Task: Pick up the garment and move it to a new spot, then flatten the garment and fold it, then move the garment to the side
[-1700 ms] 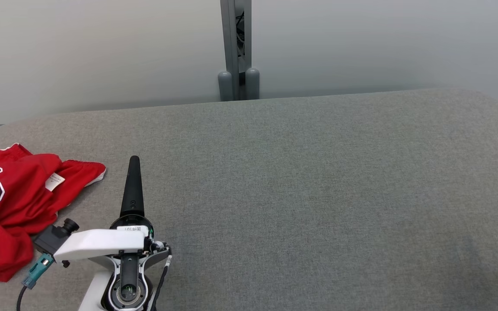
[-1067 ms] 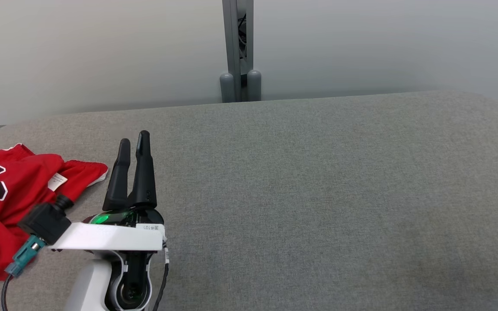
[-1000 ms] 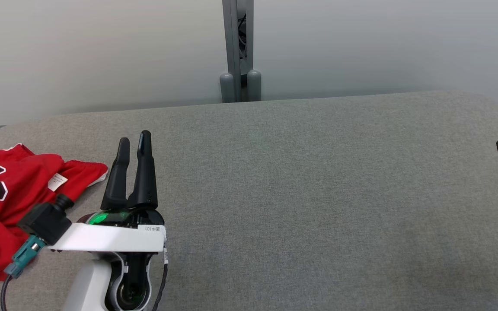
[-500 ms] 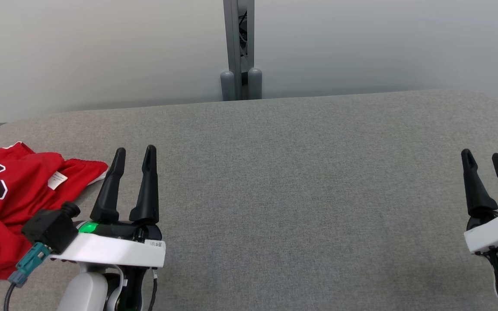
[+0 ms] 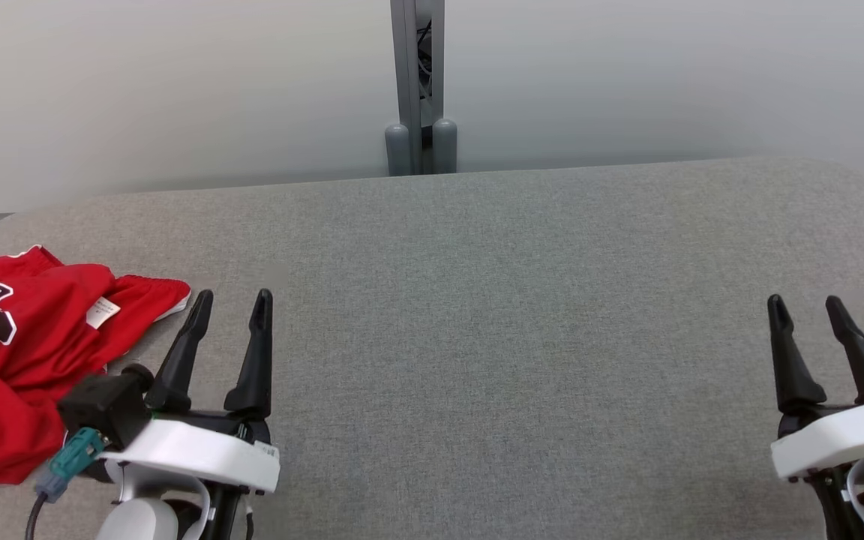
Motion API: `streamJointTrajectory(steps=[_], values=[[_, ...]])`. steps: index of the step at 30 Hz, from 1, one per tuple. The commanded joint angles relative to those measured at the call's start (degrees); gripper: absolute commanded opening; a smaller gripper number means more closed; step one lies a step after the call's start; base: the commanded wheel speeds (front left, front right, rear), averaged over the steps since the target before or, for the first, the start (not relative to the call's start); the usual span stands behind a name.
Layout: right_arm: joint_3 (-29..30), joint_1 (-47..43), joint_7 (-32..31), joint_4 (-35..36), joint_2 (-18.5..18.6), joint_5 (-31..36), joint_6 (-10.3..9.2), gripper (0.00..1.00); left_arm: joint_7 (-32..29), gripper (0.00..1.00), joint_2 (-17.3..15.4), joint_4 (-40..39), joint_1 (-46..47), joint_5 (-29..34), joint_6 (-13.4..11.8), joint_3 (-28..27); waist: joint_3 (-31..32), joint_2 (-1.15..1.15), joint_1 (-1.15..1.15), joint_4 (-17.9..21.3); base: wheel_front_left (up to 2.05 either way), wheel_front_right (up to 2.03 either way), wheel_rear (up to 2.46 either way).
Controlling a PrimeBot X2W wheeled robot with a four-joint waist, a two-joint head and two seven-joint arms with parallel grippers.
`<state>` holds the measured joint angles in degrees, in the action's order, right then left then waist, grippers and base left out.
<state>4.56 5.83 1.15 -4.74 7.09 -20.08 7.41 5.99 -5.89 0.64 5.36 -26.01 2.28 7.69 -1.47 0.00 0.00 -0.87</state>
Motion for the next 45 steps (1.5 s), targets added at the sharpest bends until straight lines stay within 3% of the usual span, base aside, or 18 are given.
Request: streamJointTrajectory(steps=[1,15,45], values=[[-0.8,-0.4,1.0,0.5,0.1,1.8,0.09,1.0,-0.3,1.0,-0.2,-0.9,-0.3,2.1,-0.5,-0.5,0.1,0.0,0.0,0.0,0.0,0.0,0.0],[-2.5,-2.7,4.2,0.2,-1.8,6.0,0.1,1.0,-2.9,1.0,-0.2,-1.6,-3.9,9.2,-2.7,-2.3,0.9,0.0,0.0,-0.3,0.0,0.0,0.0],[-4.7,-6.7,7.4,1.8,-4.0,11.2,0.13,1.0,-7.9,1.0,-0.3,-2.8,-8.0,18.0,-3.9,-4.3,2.2,0.0,0.0,-0.5,0.0,0.0,0.0]])
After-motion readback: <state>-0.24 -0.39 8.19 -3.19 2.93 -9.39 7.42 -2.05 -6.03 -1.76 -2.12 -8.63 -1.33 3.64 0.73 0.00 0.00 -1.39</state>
